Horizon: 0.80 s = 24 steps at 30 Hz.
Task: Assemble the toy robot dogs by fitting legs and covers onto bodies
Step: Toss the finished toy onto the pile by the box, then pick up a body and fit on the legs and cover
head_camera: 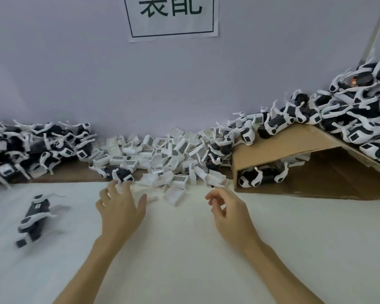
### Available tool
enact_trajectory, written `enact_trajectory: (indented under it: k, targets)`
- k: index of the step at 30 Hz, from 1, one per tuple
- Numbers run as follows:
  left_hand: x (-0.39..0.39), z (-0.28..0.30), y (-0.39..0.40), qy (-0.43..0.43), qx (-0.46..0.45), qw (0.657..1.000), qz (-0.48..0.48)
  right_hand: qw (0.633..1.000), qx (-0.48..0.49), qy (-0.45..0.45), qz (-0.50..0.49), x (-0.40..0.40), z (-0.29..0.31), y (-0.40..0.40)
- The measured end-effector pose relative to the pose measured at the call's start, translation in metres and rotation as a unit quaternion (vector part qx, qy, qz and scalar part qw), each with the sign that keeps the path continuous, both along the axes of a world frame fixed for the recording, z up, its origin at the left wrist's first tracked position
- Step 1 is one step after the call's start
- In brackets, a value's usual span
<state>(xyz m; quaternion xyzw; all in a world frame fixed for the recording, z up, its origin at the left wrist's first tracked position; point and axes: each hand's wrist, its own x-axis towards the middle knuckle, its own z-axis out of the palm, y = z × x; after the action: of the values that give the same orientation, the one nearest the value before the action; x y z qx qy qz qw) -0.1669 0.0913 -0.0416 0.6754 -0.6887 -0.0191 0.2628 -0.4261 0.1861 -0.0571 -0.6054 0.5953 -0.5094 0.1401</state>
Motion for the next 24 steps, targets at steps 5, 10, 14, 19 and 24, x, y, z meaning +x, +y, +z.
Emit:
enact_trajectory:
  k: [5,10,14,19,24]
  targets:
    - [0.03,0.021,-0.076,-0.014,0.048,0.999,-0.009,1.0,-0.005,-0.001,-0.001,0.001,0.0,-0.002]
    - [0.022,0.021,-0.112,-0.003,0.101,0.993,-0.057,1.0,-0.001,0.007,-0.004,0.0,0.003,0.001]
    - [0.01,0.023,-0.098,0.095,-0.028,0.994,-0.052,1.0,-0.004,0.019,-0.004,-0.001,0.003,0.001]
    - [-0.019,0.041,-0.047,0.184,-0.176,0.954,-0.156,1.0,0.006,0.007,-0.013,-0.001,0.003,-0.001]
    - [-0.07,0.033,0.025,0.418,-0.002,0.845,-0.333,0.954,0.039,-0.293,0.058,0.002,0.018,0.001]
